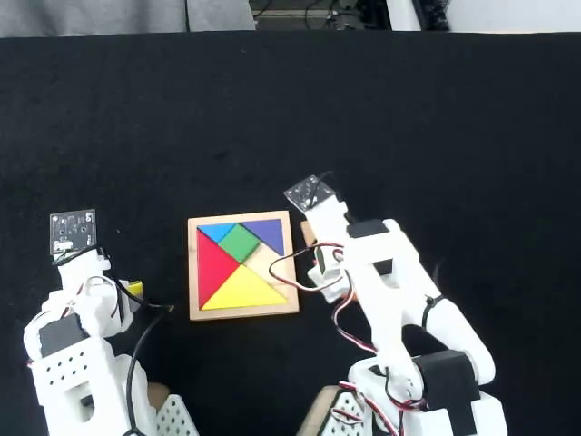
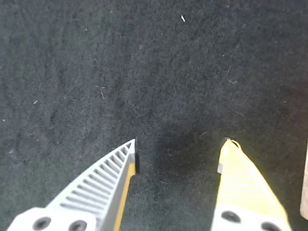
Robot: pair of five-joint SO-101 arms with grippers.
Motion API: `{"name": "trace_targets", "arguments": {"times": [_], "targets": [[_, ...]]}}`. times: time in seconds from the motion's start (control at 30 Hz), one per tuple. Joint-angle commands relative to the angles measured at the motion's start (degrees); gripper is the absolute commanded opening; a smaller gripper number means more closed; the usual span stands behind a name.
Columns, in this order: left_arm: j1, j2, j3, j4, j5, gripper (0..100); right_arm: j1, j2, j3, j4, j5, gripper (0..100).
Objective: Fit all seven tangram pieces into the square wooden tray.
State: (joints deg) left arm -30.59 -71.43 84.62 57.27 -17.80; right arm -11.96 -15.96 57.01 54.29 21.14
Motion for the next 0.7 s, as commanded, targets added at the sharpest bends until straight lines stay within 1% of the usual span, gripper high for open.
{"name": "trace_targets", "arguments": {"times": [0.0, 0.13, 0.27, 0.37, 0.43, 0.5, 0.67], "targets": [[-0.5, -0.4, -0.1, -0.8, 0.0, 27, -0.4, -0.8, -1.5, 0.4, 0.1, 5.6], [-0.5, -0.4, -0.1, -0.8, 0.0, 27, -0.6, -4.0, -7.3, 8.1, -0.5, 3.7], [-0.5, -0.4, -0.1, -0.8, 0.0, 27, -0.8, -9.0, -14.0, 14.6, -6.7, 3.7], [-0.5, -0.4, -0.1, -0.8, 0.0, 27, -1.3, -11.7, -16.8, 16.2, -11.7, 3.8], [-0.5, -0.4, -0.1, -0.8, 0.0, 27, -4.2, -12.8, -17.1, 16.0, -14.7, 3.9], [-0.5, -0.4, -0.1, -0.8, 0.0, 27, -9.4, -13.0, -17.2, 15.9, -18.5, 3.9], [-0.3, -0.4, -0.1, -0.8, 0.0, 27, -23.1, -13.0, -16.7, 15.9, -32.8, 3.9]]}}
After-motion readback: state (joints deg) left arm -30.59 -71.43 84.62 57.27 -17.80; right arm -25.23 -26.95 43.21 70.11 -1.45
